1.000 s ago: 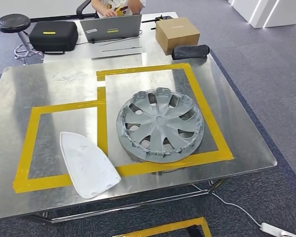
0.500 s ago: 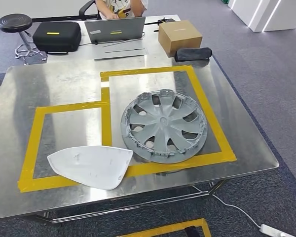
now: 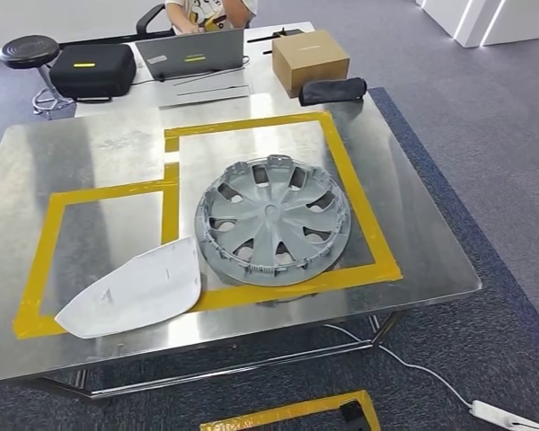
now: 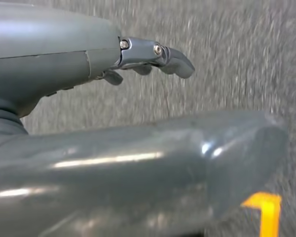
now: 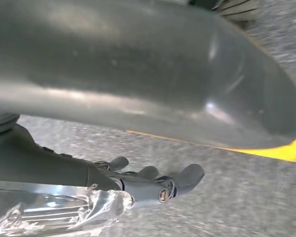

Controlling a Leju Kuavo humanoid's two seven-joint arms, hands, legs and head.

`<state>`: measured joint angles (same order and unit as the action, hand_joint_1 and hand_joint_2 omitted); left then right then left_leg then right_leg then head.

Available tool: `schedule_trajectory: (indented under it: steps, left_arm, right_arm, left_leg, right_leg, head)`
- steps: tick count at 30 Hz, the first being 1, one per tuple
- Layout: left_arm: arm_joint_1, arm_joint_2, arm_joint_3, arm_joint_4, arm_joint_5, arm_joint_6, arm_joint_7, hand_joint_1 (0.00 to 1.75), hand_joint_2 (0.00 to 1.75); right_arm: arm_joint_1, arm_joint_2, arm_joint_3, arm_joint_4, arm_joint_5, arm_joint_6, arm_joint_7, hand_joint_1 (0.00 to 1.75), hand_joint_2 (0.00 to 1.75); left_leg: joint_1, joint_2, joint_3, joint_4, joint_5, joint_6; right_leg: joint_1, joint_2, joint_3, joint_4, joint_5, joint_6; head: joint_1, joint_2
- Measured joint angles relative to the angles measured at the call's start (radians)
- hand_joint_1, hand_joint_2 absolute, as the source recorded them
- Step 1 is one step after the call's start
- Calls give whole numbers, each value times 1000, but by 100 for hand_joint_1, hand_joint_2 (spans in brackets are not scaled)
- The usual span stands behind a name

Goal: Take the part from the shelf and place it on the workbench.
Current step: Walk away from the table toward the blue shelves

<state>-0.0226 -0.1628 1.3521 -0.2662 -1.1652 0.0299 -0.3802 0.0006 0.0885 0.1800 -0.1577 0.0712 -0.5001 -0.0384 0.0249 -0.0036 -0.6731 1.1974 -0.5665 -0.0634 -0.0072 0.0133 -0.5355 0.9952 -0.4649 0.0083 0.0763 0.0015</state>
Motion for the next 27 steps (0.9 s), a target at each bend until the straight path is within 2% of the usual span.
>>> schedule_trajectory:
  steps: [1,2,3,5,6,7,8,10,11,12,13,15,16,17,18,19,20,21,22,23,25,26,27]
  left_arm:
    - [-3,9,-5,2,-1,1,-1,0,0]
    - [-6,15,-8,4,4,2,3,0,0]
    - [-9,19,-8,6,13,4,10,0,0]
    - [-18,21,-5,9,37,14,36,0,0]
    - [-24,20,-4,11,40,24,56,0,0]
    - [-29,18,-5,14,32,36,80,0,0]
    - [-32,15,-8,18,16,51,106,0,0]
    - [-34,11,-17,25,-16,72,142,0,0]
    - [-35,10,-21,28,-24,77,150,0,0]
    - [-37,9,-24,30,-27,79,154,0,0]
    - [-38,8,-27,31,-30,80,156,0,0]
    - [-39,9,-31,33,-32,81,158,0,0]
    - [-39,10,-32,33,-32,81,158,0,0]
    - [-39,10,-33,35,-35,81,160,0,0]
    - [-39,10,-36,36,-43,81,165,0,0]
    - [-38,10,-42,37,-58,82,173,0,0]
    - [-38,10,-51,38,-81,84,186,0,0]
    - [-36,11,-64,38,-109,88,200,0,0]
    - [-35,12,-80,39,-137,93,212,0,0]
    - [-34,14,-97,39,-158,100,222,0,0]
    - [-33,17,-125,40,-182,118,235,0,0]
    - [-32,18,-136,41,-185,132,240,0,0]
    - [-31,17,-142,42,-183,147,243,0,0]
  right_arm:
    - [0,0,3,0,5,3,21,0,0]
    - [0,0,8,1,11,11,44,0,0]
    - [-1,0,14,1,17,26,67,0,0]
    - [-2,0,26,1,28,69,110,0,0]
    - [-3,0,34,2,38,94,140,0,0]
    - [-6,0,45,3,56,120,180,0,0]
    - [-9,0,60,4,79,144,225,0,0]
    - [-12,-2,94,8,119,175,292,0,0]
    - [-13,-3,108,9,130,182,308,0,0]
    - [-13,-4,120,10,134,186,315,0,0]
    - [-14,-5,129,11,137,189,318,0,0]
    - [-16,-5,143,11,139,192,322,0,0]
    - [-17,-5,148,11,140,192,322,0,0]
    - [-17,-5,153,11,140,194,322,0,0]
    - [-17,-6,157,11,140,200,323,0,0]
    - [-18,-7,160,11,138,209,326,0,0]
    - [-19,-8,162,11,135,222,330,0,0]
    - [-22,-8,164,11,129,236,334,0,0]
    - [-24,-9,164,11,121,250,339,0,0]
    - [-26,-10,164,10,110,263,342,0,0]
    - [-27,-10,162,10,88,282,338,0,0]
    - [-27,-11,160,10,77,288,332,0,0]
    - [-27,-11,156,10,68,293,324,0,0]
  left_leg:
    - [-2,0,-7,44,-18,1]
    - [-3,0,2,57,-16,4]
    - [-5,0,31,30,4,8]
    - [-11,0,128,-103,49,20]
    - [-14,0,172,-171,61,25]
    - [-16,0,200,-217,65,29]
    - [-18,-1,210,-240,65,32]
    - [-18,1,199,-244,73,43]
    - [-17,3,191,-244,81,51]
    - [-16,4,182,-245,90,60]
    - [-15,6,171,-246,100,66]
    - [-16,7,147,-245,120,70]
    - [-17,8,135,-244,129,70]
    - [-18,8,123,-243,139,69]
    - [-18,8,111,-242,148,68]
    - [-18,8,100,-240,157,65]
    - [-18,8,90,-237,165,62]
    - [-18,7,81,-234,172,57]
    - [-20,7,75,-231,180,52]
    - [-21,7,72,-230,188,46]
    - [-20,6,68,-231,204,35]
    - [-19,6,63,-227,198,29]
    - [-18,6,54,-209,172,24]
  right_leg:
    - [3,-1,-11,1,9,-1]
    - [5,-2,-22,1,16,-1]
    - [6,-2,-32,2,24,0]
    - [8,-2,-46,2,36,5]
    - [10,-2,-51,3,43,10]
    - [11,-2,-55,4,49,16]
    - [12,-3,-58,4,56,22]
    - [11,-3,-64,4,67,34]
    - [10,-3,-71,12,57,39]
    - [8,-3,-83,37,28,44]
    - [7,-4,-100,83,-15,49]
    - [6,-5,-139,218,-108,56]
    - [6,-5,-147,271,-129,58]
    - [6,-5,-141,295,-129,59]
    - [6,-5,-115,279,-108,58]
    - [6,-5,-70,226,-79,57]
    - [5,-5,-14,149,-58,55]
    - [6,-4,40,69,-51,52]
    - [6,-4,75,10,-51,49]
    - [8,-3,92,-22,-57,44]
    - [10,-3,82,-28,-51,30]
    - [9,-4,74,-27,-44,21]
    - [7,-6,63,-28,-33,11]
  head:
    - [0,0]
    - [0,0]
    - [0,0]
    - [0,0]
    - [1,0]
    - [2,0]
    - [3,0]
    - [4,0]
    - [5,0]
    - [6,0]
    - [8,0]
    - [12,0]
    - [12,0]
    - [12,0]
    - [11,0]
    - [12,0]
    - [12,0]
    - [12,0]
    - [13,0]
    - [12,0]
    - [11,0]
    - [11,0]
    - [9,0]
